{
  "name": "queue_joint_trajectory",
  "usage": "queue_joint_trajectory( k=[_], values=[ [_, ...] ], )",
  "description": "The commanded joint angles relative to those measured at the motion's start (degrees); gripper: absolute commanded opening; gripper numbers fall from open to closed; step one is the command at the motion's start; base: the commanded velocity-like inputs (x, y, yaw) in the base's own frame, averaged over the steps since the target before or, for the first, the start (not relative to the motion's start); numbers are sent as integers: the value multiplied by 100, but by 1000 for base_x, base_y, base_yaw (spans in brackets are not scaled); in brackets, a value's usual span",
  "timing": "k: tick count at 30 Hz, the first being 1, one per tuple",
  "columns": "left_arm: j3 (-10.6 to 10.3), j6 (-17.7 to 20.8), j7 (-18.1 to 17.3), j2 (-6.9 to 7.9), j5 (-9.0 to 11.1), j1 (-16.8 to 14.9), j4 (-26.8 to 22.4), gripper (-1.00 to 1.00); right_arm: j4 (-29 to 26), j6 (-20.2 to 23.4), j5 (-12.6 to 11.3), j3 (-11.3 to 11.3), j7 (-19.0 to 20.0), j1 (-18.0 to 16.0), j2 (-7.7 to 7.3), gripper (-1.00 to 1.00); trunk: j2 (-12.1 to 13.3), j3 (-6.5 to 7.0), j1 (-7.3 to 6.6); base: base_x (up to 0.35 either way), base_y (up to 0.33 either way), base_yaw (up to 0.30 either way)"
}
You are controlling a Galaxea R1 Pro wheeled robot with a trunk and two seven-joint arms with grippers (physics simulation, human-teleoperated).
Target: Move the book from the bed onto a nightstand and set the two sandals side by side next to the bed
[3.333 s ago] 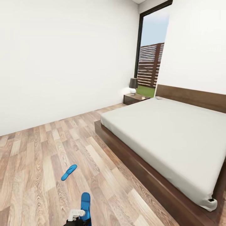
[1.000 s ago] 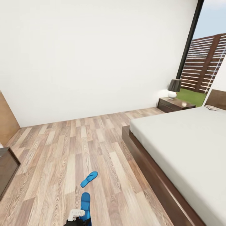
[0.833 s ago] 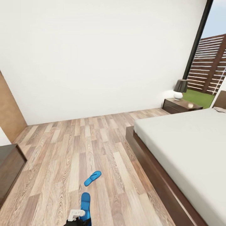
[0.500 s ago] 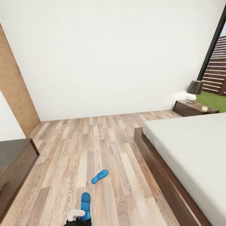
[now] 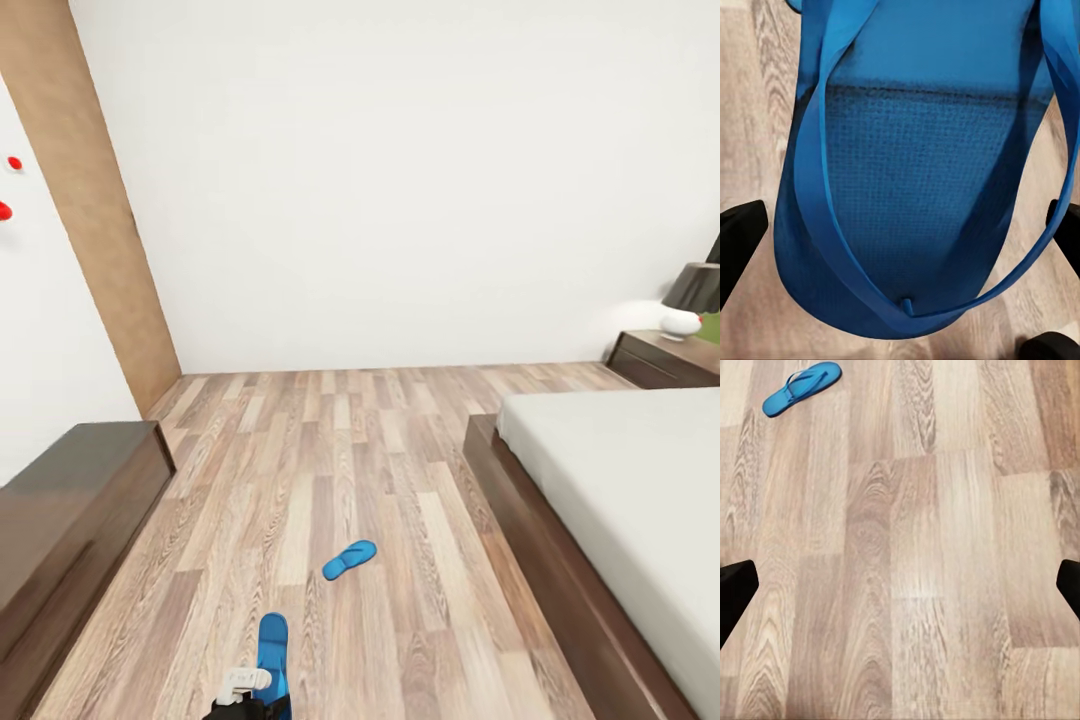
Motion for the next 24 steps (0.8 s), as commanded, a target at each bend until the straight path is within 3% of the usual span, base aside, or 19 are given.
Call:
queue_joint_trajectory(
  k=[1,24],
  values=[
    [-48,-22,-10,0,36,-2,2,-100,5,2,-43,-11,41,-2,0,100,-2,-5,0,92,-60,114],
    [-46,-19,-10,0,36,-5,2,-100,5,5,-43,-11,44,-3,0,100,-2,-5,0,251,-123,10]
  ],
)
